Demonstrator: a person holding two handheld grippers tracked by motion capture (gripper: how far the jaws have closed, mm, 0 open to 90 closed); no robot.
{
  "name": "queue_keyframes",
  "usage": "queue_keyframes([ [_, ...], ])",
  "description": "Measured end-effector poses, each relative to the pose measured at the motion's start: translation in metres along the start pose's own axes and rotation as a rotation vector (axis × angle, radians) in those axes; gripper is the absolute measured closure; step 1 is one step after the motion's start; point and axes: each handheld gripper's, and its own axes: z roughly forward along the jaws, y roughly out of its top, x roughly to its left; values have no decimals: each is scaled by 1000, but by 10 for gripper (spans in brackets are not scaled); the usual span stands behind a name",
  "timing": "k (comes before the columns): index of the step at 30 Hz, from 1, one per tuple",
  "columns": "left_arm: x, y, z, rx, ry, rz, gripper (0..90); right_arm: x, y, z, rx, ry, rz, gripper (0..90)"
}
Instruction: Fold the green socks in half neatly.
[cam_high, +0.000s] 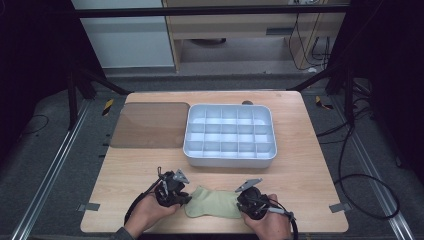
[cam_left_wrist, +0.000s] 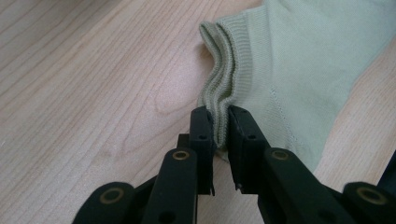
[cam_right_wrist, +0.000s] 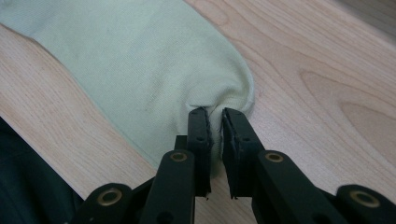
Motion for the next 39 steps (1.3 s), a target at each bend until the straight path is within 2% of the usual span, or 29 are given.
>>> queue_keyframes([
  [20,7,-4,-9,-29,-17,-17,809,0,1,0,-9,9,4,829],
  [39,15,-4,-22,-33,1,-23,809,5,9,6,-22,31,9,828],
])
